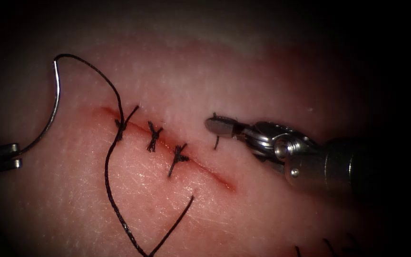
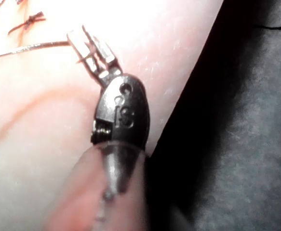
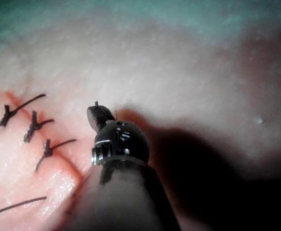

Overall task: Wound Closure
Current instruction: Pull the string through the cut with the right gripper

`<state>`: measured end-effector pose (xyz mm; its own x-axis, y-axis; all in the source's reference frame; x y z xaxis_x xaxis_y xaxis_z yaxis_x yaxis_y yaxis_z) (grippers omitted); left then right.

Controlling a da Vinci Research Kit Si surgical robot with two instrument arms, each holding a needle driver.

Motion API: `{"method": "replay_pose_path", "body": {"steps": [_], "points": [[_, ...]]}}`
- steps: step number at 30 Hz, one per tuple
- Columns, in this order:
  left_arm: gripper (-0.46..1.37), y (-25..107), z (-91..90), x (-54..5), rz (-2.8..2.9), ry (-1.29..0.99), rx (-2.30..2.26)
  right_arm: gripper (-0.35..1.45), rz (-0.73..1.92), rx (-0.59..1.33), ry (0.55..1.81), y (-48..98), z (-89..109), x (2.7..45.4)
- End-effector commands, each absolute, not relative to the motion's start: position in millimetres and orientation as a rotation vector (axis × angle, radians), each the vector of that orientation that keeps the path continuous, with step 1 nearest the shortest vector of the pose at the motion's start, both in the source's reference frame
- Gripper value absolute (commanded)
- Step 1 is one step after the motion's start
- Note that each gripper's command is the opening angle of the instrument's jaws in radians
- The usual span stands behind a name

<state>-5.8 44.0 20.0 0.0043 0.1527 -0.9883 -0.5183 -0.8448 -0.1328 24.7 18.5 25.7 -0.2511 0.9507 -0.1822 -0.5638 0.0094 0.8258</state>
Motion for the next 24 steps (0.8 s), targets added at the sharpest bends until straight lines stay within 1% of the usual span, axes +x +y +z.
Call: {"method": "replay_pose_path", "body": {"steps": [1, 8, 21, 22, 23, 24], "points": [[-0.35, 44.0, 20.1, -5.8, 1.889, 0.369, -1.821, -0.35, 1.572, 0.519, 1.034, 18.6, 25.0, 24.7], [-0.35, 43.8, 20.4, -5.8, 1.889, 0.373, -1.823, -0.35, 1.536, 0.455, 1.126, 20.1, 22.4, 24.5], [-0.35, 44.2, 21.0, -5.8, 1.882, 0.353, -1.820, -0.35, 1.484, 0.416, 1.166, 20.4, 20.2, 24.5], [0.07, 44.3, 21.1, -5.8, 1.874, 0.340, -1.820, -0.35, 1.468, 0.404, 1.176, 20.2, 20.1, 24.6], [0.16, 44.3, 21.1, -5.8, 1.871, 0.334, -1.819, -0.35, 1.463, 0.400, 1.179, 20.2, 20.1, 24.6], [0.71, 44.4, 21.2, -5.8, 1.857, 0.318, -1.767, -0.04, 1.458, 0.394, 1.192, 20.0, 20.0, 24.5]]}}
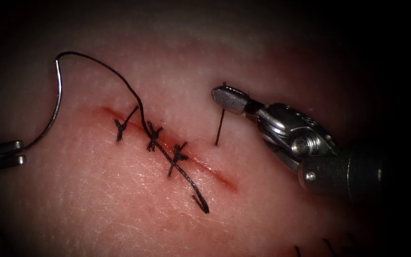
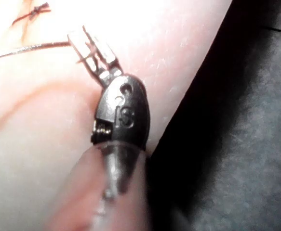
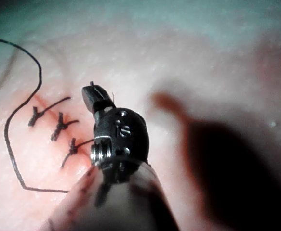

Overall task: Wound Closure
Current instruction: Pull the string through the cut with the right gripper, then wrap the suture twice counter-clockwise around the right gripper

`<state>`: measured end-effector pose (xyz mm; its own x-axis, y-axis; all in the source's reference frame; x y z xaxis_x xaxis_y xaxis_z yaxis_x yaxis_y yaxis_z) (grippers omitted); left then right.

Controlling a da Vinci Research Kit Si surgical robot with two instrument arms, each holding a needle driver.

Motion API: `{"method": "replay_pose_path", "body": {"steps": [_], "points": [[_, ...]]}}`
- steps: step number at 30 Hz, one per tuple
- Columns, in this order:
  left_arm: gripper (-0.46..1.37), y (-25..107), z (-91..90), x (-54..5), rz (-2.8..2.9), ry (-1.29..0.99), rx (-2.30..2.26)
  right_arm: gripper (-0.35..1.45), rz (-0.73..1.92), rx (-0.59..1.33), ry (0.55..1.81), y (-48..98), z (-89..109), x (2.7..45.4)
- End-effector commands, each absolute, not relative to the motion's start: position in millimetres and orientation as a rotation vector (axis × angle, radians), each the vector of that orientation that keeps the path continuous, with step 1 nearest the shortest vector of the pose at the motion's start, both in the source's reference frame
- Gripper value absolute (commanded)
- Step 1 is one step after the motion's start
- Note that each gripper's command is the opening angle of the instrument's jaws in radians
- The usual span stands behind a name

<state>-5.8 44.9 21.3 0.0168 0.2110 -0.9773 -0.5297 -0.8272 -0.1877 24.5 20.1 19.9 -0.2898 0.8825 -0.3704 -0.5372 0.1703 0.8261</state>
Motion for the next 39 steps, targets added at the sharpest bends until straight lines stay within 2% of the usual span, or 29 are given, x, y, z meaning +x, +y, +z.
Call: {"method": "replay_pose_path", "body": {"steps": [1, 2, 3, 6, 19, 24, 29, 33, 37, 39], "points": [[0.85, 44.3, 21.2, -5.8, 1.857, 0.321, -1.745, 0.05, 1.452, 0.390, 1.195, 20.0, 19.9, 24.5], [1.03, 44.3, 21.2, -5.8, 1.855, 0.327, -1.705, 0.11, 1.447, 0.387, 1.195, 19.9, 19.9, 24.4], [1.14, 44.2, 21.2, -5.8, 1.844, 0.316, -1.661, 0.16, 1.447, 0.387, 1.195, 19.9, 19.8, 24.4], [1.33, 44.1, 21.0, -5.6, 1.829, 0.246, -1.575, 0.29, 1.436, 0.381, 1.195, 19.7, 19.7, 24.3], [1.36, 41.5, 18.0, -2.9, 2.030, -0.049, -1.234, 0.16, 1.423, 0.373, 1.199, 19.3, 19.6, 24.1], [1.36, 39.3, 15.0, 1.7, 2.224, -0.082, -1.017, 0.05, 1.420, 0.372, 1.196, 18.7, 19.6, 24.0], [1.36, 37.7, 12.5, 6.0, 2.411, -0.113, -0.824, 0.01, 1.408, 0.368, 1.184, 18.5, 19.6, 23.9], [1.36, 38.7, 9.9, 8.6, 2.422, -0.087, -0.744, 0.02, 1.396, 0.362, 1.180, 18.3, 19.5, 23.8], [1.36, 41.5, 7.0, 9.2, 2.406, -0.011, -0.771, 0.11, 1.386, 0.358, 1.179, 18.2, 19.1, 23.7], [1.36, 43.0, 5.8, 8.2, 2.410, 0.028, -0.787, 0.23, 1.366, 0.347, 1.176, 18.3, 18.7, 23.6]]}}
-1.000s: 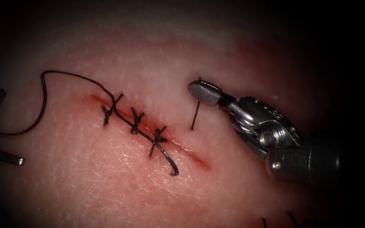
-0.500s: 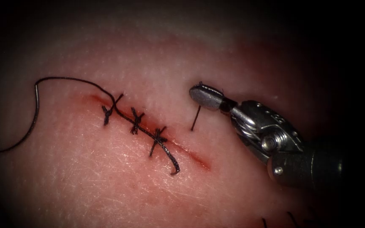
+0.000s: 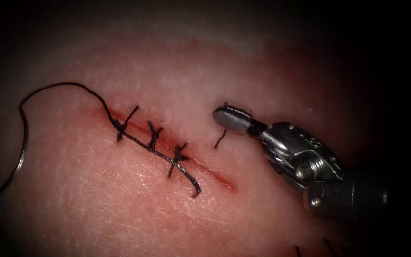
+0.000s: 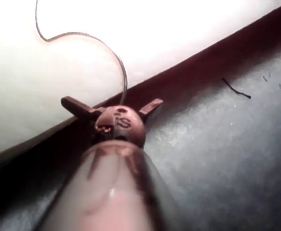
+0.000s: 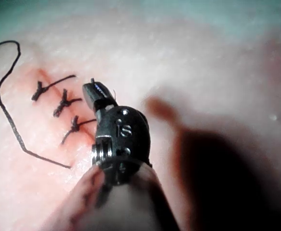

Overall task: Wound Closure
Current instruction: Wrap the suture twice counter-clockwise around the right gripper

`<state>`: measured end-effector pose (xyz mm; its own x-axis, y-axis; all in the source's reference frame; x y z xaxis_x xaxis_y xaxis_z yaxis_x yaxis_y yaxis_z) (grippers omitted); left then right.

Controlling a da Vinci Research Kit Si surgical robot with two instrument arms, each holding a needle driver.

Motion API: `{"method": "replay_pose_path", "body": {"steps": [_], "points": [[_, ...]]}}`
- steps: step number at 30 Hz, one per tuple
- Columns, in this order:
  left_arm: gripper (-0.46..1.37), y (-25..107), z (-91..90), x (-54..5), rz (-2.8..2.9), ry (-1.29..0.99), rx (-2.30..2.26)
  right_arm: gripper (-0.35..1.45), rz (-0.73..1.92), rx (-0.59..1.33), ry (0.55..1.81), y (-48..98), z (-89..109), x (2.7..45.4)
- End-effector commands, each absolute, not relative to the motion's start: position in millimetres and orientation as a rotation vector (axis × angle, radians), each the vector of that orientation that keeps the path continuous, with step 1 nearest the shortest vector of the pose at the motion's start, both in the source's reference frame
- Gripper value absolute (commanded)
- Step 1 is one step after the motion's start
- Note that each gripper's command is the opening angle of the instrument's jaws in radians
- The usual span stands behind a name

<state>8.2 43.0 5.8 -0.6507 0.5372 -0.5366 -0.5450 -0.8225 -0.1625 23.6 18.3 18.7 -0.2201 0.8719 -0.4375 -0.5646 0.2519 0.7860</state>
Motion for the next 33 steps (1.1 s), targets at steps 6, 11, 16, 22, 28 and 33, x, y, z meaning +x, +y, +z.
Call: {"method": "replay_pose_path", "body": {"steps": [6, 11, 16, 22, 28, 33], "points": [[1.13, 44.7, 5.5, 2.2, 2.481, 0.062, -0.866, 0.94, 1.284, 0.293, 1.194, 19.0, 17.3, 23.0], [1.15, 45.0, 7.4, -3.1, 2.535, 0.063, -0.968, 1.30, 1.190, 0.236, 1.190, 19.4, 16.9, 22.6], [1.16, 46.0, 10.1, -7.8, 2.565, 0.073, -1.060, 1.41, 1.133, 0.206, 1.187, 19.2, 16.7, 22.1], [1.14, 47.7, 13.7, -10.5, 2.578, 0.088, -1.068, 1.39, 1.114, 0.200, 1.187, 18.5, 16.0, 21.5], [1.09, 49.0, 18.0, -11.6, 2.601, 0.112, -1.053, 1.36, 1.106, 0.197, 1.189, 17.5, 15.3, 21.1], [1.08, 49.7, 21.3, -12.2, 2.611, 0.155, -1.017, 1.34, 1.104, 0.194, 1.193, 16.8, 15.0, 21.0]]}}
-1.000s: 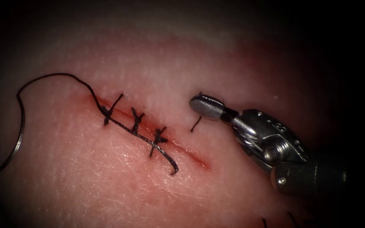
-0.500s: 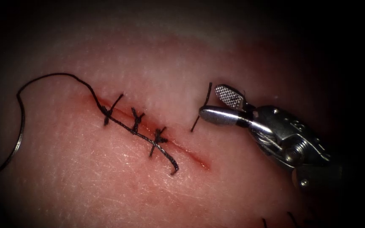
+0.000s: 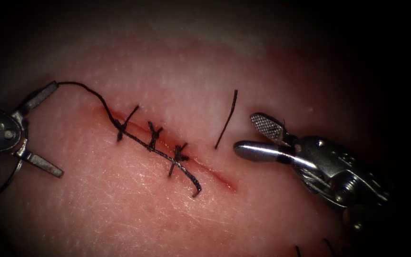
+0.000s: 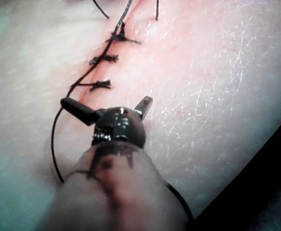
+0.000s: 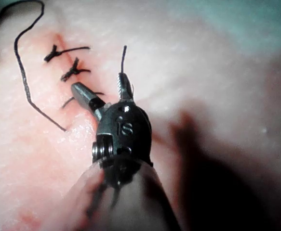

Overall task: Wound Closure
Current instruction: Wrap the suture twice counter-clockwise around the right gripper

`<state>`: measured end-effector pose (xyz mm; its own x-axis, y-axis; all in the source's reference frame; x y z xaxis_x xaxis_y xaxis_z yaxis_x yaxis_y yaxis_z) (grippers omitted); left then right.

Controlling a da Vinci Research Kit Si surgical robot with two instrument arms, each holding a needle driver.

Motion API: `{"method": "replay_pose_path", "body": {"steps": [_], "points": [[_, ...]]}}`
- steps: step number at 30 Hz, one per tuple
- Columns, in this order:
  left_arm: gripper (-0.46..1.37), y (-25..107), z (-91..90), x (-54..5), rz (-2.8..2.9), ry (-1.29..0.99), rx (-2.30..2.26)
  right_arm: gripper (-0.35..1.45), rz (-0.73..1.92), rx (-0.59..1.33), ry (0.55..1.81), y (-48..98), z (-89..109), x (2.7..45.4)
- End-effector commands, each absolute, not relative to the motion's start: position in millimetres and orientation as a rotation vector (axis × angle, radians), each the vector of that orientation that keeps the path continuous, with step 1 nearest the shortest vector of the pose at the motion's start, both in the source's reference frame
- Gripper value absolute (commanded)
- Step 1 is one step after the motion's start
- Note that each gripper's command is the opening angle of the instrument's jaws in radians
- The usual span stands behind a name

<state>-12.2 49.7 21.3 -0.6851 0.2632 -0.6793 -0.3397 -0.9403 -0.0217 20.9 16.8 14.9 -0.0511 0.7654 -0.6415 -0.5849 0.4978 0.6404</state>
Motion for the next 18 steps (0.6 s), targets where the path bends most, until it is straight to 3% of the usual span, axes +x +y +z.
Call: {"method": "replay_pose_path", "body": {"steps": [1, 5, 8, 11, 13, 18], "points": [[1.09, 49.9, 21.9, -12.1, 2.607, 0.162, -1.005, 1.34, 1.104, 0.194, 1.193, 16.7, 15.0, 21.0], [1.19, 51.6, 23.5, -12.0, 2.573, 0.178, -0.974, 1.32, 1.102, 0.193, 1.192, 16.4, 15.0, 21.0], [1.03, 52.8, 24.4, -11.7, 2.546, 0.226, -0.959, 1.31, 1.100, 0.192, 1.191, 16.1, 15.2, 21.0], [1.02, 53.7, 25.2, -11.5, 2.544, 0.231, -0.958, 1.30, 1.098, 0.192, 1.190, 15.8, 15.3, 20.9], [0.85, 54.0, 25.8, -11.5, 2.545, 0.239, -0.952, 1.28, 1.096, 0.190, 1.191, 15.5, 15.5, 20.9], [0.64, 54.1, 27.1, -11.2, 2.543, 0.248, -0.956, 1.28, 1.094, 0.189, 1.185, 15.0, 15.7, 21.2]]}}
